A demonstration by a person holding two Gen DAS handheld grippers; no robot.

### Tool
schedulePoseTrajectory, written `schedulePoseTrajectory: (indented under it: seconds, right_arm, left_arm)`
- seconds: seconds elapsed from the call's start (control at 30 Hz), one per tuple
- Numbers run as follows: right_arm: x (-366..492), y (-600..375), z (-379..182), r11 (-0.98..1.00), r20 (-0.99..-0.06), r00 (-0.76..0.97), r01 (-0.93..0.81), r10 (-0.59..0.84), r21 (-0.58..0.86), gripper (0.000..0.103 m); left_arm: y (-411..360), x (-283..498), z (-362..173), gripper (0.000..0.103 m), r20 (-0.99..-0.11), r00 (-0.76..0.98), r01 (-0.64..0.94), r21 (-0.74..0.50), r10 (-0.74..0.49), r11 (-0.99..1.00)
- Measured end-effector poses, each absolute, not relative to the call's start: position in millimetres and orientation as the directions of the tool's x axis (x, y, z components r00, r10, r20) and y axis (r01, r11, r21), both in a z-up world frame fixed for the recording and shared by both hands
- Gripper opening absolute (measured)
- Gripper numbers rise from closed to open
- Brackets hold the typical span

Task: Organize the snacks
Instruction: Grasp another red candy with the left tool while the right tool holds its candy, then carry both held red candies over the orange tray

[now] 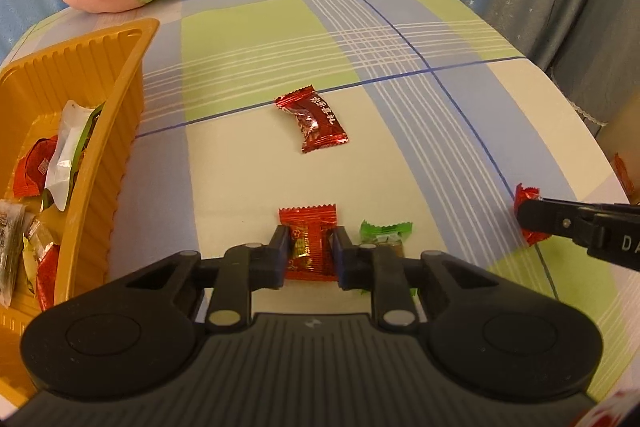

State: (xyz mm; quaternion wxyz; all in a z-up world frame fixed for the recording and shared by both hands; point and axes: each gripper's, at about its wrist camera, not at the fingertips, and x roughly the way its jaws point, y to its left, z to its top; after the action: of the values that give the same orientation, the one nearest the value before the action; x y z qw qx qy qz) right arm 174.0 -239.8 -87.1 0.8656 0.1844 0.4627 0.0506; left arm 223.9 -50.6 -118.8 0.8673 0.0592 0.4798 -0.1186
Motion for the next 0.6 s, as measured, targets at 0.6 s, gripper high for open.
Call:
schedulePoseTrajectory:
  seconds: [0.6]
  right_arm:
    - [151.4, -219.7, -62.5, 0.919, -0.757, 0.566, -0.002, 0.326, 0.395, 0.017]
  left_arm:
    - [-22.7, 168.2, -72.8, 0.02, -0.803, 0.55, 0.231, -0.117, -0.229, 0.966]
